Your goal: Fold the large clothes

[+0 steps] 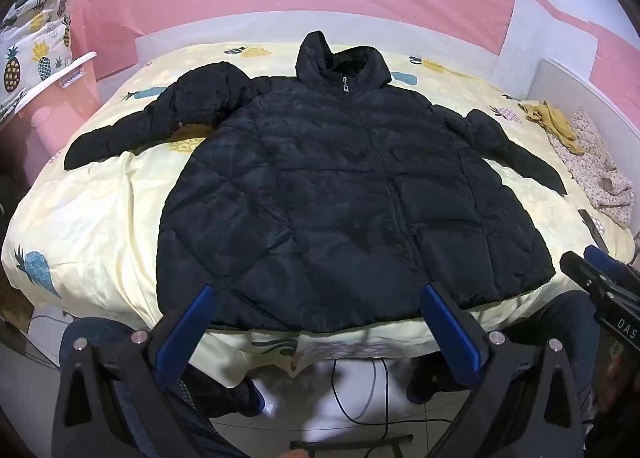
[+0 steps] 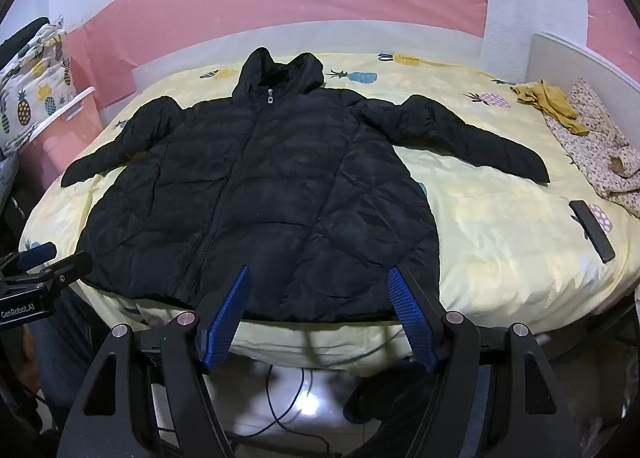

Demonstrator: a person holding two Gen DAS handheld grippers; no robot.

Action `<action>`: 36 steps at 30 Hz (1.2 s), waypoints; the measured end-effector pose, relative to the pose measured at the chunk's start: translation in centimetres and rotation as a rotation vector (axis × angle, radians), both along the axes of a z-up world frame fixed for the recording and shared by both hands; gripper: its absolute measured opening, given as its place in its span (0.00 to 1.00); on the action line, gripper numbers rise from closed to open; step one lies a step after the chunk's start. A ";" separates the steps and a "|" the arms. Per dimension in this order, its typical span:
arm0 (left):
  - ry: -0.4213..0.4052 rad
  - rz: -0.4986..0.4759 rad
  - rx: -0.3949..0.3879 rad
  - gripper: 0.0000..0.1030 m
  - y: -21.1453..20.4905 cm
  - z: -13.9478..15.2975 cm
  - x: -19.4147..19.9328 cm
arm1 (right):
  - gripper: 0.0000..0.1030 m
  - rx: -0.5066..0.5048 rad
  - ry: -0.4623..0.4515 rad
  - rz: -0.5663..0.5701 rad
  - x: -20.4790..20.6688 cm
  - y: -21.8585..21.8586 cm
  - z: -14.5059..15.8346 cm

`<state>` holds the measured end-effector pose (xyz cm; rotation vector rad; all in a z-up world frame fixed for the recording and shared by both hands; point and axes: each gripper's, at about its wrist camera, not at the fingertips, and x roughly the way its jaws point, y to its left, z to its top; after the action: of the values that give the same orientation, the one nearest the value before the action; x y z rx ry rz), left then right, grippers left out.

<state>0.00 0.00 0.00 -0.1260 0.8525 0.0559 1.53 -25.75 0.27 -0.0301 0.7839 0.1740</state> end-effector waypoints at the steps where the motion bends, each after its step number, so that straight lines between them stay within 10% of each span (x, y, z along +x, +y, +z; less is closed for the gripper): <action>1: 0.005 0.000 -0.005 1.00 0.0 0.0 0.0 | 0.69 0.000 0.001 0.000 0.0 0.0 0.0; 36: 0.016 -0.002 -0.025 1.00 0.0 -0.6 0.0 | 0.69 -0.004 0.014 0.001 0.1 0.3 -0.5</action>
<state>-0.04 -0.01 -0.56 -0.1477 0.8694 0.0443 1.63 -25.44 -0.24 -0.0326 0.7981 0.1738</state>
